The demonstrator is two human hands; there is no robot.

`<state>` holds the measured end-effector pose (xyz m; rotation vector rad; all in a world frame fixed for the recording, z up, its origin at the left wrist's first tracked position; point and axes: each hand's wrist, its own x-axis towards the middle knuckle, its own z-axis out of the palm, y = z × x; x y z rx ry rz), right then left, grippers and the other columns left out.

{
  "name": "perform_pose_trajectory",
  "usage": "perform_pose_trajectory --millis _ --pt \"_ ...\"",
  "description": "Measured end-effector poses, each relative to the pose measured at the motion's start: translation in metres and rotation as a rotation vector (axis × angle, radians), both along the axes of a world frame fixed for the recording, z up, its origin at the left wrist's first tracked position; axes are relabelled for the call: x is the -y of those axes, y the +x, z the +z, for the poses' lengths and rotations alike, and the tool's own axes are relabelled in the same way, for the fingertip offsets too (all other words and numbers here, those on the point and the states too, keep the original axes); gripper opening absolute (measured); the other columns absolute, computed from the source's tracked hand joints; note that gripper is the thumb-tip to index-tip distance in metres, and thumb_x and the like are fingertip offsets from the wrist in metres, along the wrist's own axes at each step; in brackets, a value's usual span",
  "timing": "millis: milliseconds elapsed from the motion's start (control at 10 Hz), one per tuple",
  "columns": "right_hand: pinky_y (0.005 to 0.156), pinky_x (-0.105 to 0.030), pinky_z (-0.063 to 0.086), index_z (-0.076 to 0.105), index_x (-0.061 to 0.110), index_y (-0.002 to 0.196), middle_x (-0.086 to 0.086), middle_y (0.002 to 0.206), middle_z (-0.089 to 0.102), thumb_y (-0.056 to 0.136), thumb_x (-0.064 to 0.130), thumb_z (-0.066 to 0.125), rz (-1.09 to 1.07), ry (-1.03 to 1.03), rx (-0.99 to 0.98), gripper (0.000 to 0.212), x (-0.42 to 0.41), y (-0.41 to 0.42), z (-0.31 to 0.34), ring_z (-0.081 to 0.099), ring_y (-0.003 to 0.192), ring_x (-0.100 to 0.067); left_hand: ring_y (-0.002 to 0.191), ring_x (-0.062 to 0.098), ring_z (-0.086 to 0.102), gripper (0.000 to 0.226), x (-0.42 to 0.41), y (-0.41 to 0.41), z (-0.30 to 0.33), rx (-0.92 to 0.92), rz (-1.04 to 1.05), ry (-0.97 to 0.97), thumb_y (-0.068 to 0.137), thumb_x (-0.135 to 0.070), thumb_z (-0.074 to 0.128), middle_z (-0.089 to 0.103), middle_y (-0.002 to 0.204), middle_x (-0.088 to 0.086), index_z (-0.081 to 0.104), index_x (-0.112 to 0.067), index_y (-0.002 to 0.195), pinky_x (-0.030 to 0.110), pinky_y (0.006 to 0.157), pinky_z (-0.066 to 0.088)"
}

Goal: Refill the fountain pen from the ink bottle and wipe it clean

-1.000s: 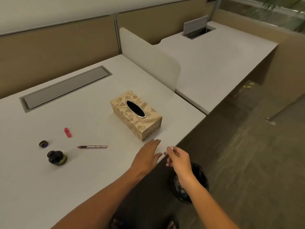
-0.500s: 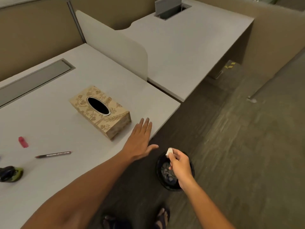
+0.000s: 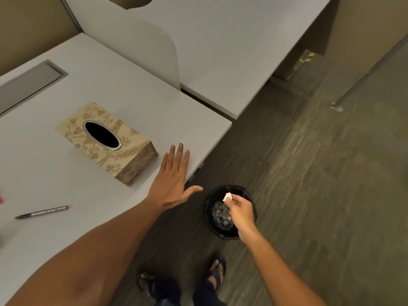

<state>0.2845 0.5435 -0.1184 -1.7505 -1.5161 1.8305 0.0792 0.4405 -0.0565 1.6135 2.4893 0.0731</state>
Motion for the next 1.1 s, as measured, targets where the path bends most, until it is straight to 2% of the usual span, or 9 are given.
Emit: perform_pose_trajectory --millis 100,200,400,600,800,900,1000,1100 --pt "0.083 -0.035 0.056 0.067 0.020 0.119 0.004 0.104 0.071 0.096 0.025 0.061 -0.007 -0.025 0.045 0.025 -0.007 -0.003 -0.019 0.068 0.095 -0.017 0.146 0.030 -0.025 0.109 -0.001 -0.001 -0.001 0.007 0.004 0.009 0.081 -0.085 0.024 -0.027 0.158 0.012 -0.016 -0.013 0.152 0.048 0.120 -0.006" --pt "0.084 -0.039 0.055 0.068 0.021 0.113 0.004 0.099 0.073 0.092 0.026 0.064 -0.028 -0.058 0.077 0.021 -0.012 -0.005 -0.044 0.069 0.093 -0.020 0.146 0.030 -0.024 0.108 -0.001 -0.002 -0.001 0.011 0.009 0.011 0.082 -0.084 0.028 -0.025 0.159 0.012 -0.013 -0.012 0.153 0.048 0.120 -0.006" --pt "0.071 -0.034 0.050 0.070 0.020 0.109 -0.002 0.091 0.071 0.090 0.029 0.064 -0.038 -0.091 0.140 0.022 -0.022 -0.003 -0.080 0.060 0.078 -0.018 0.147 0.027 -0.023 0.107 0.000 -0.002 0.000 0.036 0.018 0.016 0.083 -0.082 0.029 -0.021 0.160 0.011 -0.011 -0.012 0.153 0.045 0.120 -0.003" --pt "0.055 -0.027 0.046 0.064 0.019 0.119 -0.006 0.104 0.068 0.094 0.026 0.062 -0.101 -0.190 0.206 0.026 -0.027 -0.001 -0.107 0.060 0.083 -0.019 0.147 0.028 -0.021 0.106 -0.002 -0.003 -0.002 0.038 0.015 0.017 0.084 -0.080 0.033 -0.019 0.161 0.011 -0.009 -0.012 0.154 0.046 0.121 -0.002" --pt "0.060 -0.032 0.048 0.062 0.016 0.126 -0.009 0.116 0.067 0.094 0.026 0.062 -0.144 -0.252 0.256 0.033 -0.033 -0.001 -0.133 0.060 0.089 -0.022 0.148 0.029 -0.019 0.106 -0.001 -0.006 -0.003 0.033 0.002 0.008 0.084 -0.080 0.035 -0.014 0.162 0.011 -0.005 -0.012 0.154 0.047 0.121 -0.001" --pt "0.060 -0.032 0.050 0.059 0.013 0.131 -0.011 0.107 0.069 0.095 0.024 0.062 -0.209 -0.285 0.253 0.038 -0.038 -0.004 -0.144 0.063 0.081 -0.021 0.148 0.028 -0.019 0.109 -0.001 -0.007 -0.003 0.046 -0.013 0.010 0.081 -0.082 0.036 -0.014 0.162 0.011 -0.005 -0.012 0.155 0.045 0.120 -0.003" --pt "0.073 -0.035 0.057 0.049 0.011 0.140 -0.009 0.100 0.066 0.097 0.018 0.059 -0.254 -0.317 0.206 0.045 -0.043 -0.006 -0.146 0.064 0.086 -0.022 0.148 0.028 -0.019 0.110 -0.001 -0.007 -0.003 0.043 -0.010 0.010 0.081 -0.082 0.037 -0.015 0.162 0.011 -0.005 -0.013 0.155 0.044 0.120 -0.005" --pt "0.073 -0.034 0.056 0.041 0.013 0.147 -0.013 0.119 0.063 0.097 0.011 0.056 -0.269 -0.335 0.195 0.052 -0.043 -0.006 -0.156 0.063 0.092 -0.023 0.148 0.030 -0.018 0.108 -0.001 -0.007 -0.003 0.031 -0.021 0.009 0.082 -0.081 0.035 -0.015 0.162 0.013 -0.004 -0.012 0.155 0.050 0.121 -0.003"
